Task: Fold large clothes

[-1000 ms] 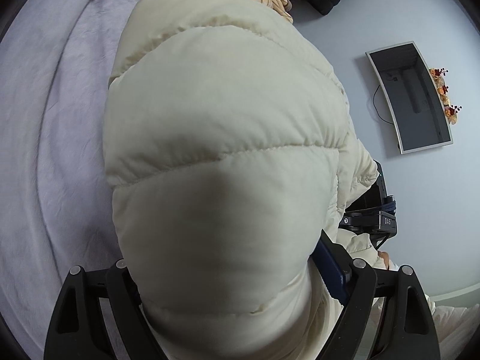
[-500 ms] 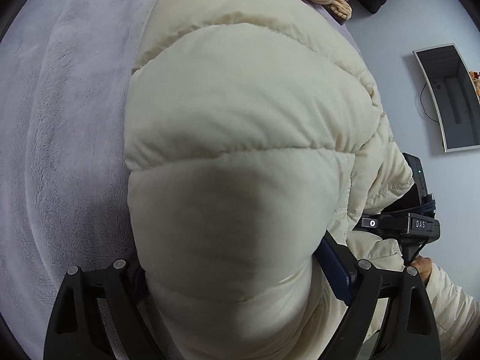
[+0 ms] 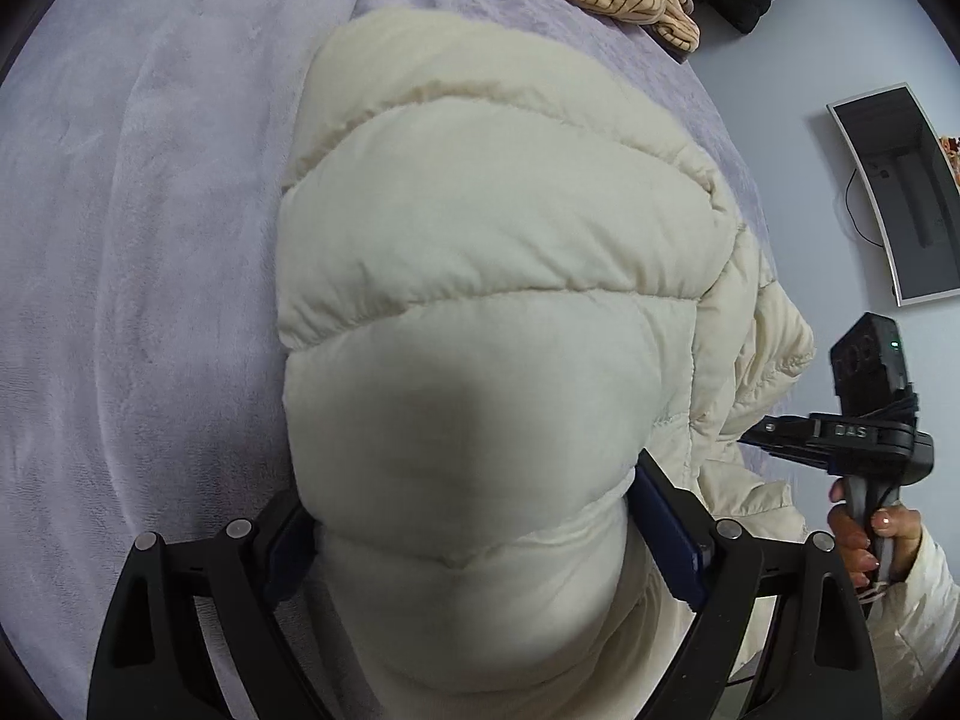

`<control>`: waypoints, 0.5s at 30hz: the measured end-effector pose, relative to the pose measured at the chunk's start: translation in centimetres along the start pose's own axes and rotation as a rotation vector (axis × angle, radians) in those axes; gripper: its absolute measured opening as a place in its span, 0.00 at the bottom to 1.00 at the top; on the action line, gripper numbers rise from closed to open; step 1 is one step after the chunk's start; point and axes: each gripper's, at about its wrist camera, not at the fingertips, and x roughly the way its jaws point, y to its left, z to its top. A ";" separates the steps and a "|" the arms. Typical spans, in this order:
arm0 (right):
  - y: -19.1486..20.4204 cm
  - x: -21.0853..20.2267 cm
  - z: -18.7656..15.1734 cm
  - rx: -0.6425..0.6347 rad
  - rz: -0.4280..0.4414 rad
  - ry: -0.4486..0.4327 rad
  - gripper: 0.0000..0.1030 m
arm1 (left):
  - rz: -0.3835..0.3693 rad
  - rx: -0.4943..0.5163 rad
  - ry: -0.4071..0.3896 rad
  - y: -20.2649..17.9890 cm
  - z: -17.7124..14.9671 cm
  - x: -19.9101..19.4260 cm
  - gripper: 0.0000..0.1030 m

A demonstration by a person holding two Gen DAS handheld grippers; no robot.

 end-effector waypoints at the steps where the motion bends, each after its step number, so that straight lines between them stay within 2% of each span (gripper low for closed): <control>1: -0.8 2.2 1.0 0.026 0.026 0.003 0.08 | 0.016 0.017 -0.017 -0.3 0.0 -0.9 0.90; 3: -1.0 4.3 1.5 0.029 0.079 -0.006 0.08 | 0.050 0.057 -0.056 -1.0 0.1 -2.8 0.90; 6: -0.4 5.7 1.6 0.003 0.104 -0.013 0.08 | 0.085 0.116 -0.114 -1.6 0.6 -5.1 0.90; 7: 1.3 6.6 1.2 0.000 0.117 -0.013 0.08 | 0.086 0.126 -0.126 -1.7 1.2 -5.6 0.90; 10: 1.5 6.6 1.5 -0.021 0.152 0.002 0.08 | 0.049 0.143 -0.100 -2.6 2.7 -5.0 0.90; 11: 1.4 6.8 1.6 -0.030 0.159 0.010 0.08 | 0.047 0.170 -0.087 -3.1 3.5 -4.4 0.90; 15: 1.1 8.0 2.2 -0.036 0.186 0.052 0.08 | 0.071 0.305 -0.054 -6.5 2.8 -2.1 0.90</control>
